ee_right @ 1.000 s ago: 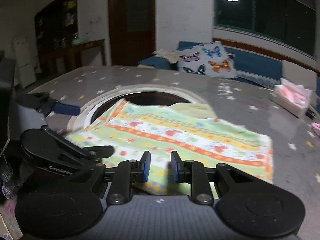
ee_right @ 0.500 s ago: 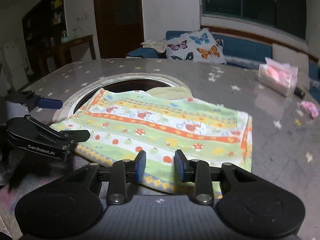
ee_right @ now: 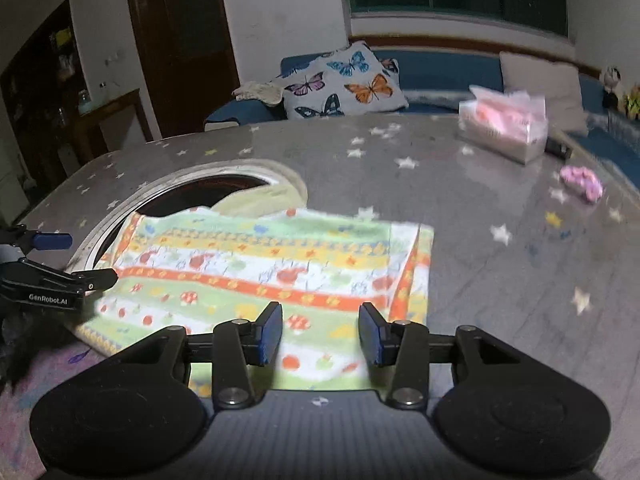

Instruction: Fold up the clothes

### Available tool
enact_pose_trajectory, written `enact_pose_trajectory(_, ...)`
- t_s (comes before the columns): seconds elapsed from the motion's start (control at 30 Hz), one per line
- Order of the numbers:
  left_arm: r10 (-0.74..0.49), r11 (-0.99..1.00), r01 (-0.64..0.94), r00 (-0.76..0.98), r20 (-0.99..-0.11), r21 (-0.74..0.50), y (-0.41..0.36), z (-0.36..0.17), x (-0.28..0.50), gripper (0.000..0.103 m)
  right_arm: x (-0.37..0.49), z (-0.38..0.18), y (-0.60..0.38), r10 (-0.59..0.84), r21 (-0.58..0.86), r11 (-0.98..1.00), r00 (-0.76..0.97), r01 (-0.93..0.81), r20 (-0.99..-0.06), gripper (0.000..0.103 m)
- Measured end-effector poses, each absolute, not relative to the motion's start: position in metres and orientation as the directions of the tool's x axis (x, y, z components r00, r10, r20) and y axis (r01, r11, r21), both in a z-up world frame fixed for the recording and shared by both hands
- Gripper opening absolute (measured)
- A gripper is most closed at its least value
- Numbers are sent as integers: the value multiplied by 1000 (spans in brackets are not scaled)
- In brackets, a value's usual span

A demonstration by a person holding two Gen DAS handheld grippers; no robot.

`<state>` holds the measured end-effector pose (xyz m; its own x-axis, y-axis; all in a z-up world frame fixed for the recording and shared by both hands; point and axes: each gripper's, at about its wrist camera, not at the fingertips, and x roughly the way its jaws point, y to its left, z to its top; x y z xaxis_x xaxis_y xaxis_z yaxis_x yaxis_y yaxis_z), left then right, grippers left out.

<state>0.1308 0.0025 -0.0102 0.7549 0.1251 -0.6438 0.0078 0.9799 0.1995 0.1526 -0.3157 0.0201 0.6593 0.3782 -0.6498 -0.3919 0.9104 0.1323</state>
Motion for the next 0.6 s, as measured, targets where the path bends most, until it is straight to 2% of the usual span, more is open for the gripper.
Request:
enact_pose_trajectory(0.23, 156, 976, -19, 757, -635, 217, 8, 0, 155, 103, 180, 29, -291, 423, 146, 886, 636, -441, -646, 41)
enact_pose_trajectory(0.37, 173, 973, -31, 752, -636, 228, 11, -1, 172, 103, 202, 26, -270, 441, 144, 871, 619, -470, -650, 27)
enact_pose_trajectory(0.6, 181, 976, -54, 738, -650, 211, 25, -9, 184, 103, 235, 7, -246, 426, 125, 873, 612, -472, -666, 19)
